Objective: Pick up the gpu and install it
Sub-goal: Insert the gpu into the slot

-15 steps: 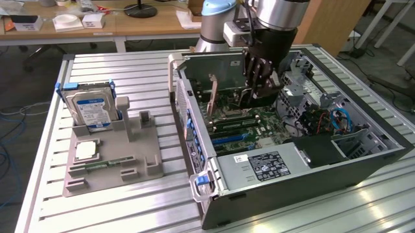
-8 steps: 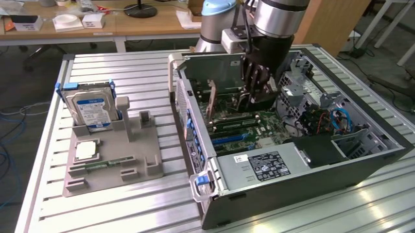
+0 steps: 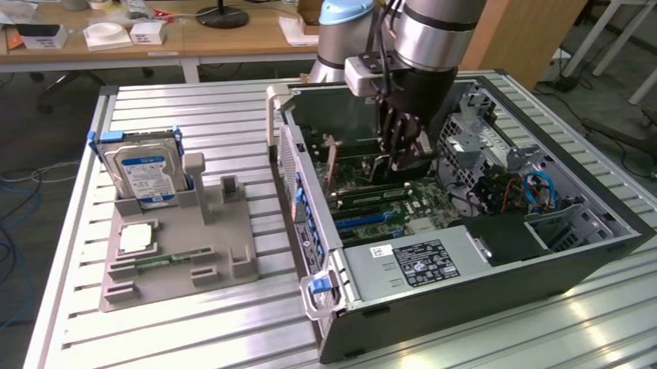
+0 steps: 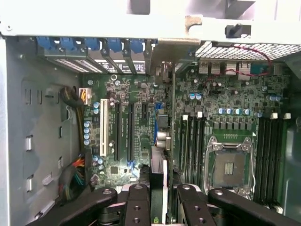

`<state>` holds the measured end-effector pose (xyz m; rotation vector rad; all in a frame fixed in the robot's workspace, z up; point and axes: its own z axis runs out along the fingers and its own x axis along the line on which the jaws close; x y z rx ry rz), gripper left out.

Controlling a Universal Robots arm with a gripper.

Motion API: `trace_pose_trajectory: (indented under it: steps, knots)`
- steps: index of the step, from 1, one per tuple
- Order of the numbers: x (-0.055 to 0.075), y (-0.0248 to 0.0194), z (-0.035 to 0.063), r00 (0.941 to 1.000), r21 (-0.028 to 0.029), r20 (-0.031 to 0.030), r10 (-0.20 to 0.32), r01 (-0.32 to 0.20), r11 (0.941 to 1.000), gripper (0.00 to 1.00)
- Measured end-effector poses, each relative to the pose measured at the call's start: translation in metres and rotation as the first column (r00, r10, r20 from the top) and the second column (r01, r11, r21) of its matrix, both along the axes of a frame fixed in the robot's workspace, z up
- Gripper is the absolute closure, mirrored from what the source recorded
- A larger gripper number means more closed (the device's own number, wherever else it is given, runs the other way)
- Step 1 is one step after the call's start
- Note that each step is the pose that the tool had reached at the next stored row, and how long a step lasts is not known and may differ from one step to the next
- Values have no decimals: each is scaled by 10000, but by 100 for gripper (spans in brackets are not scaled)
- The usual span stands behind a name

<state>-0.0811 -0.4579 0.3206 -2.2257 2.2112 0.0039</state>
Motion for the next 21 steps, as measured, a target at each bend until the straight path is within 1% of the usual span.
trace_pose_trajectory:
  steps: [15,21]
  knots:
    - [-32,-41,-245,10000,0,-3,1,-1,10000,73]
    - [-34,-42,-253,10000,0,-3,1,-1,10000,73]
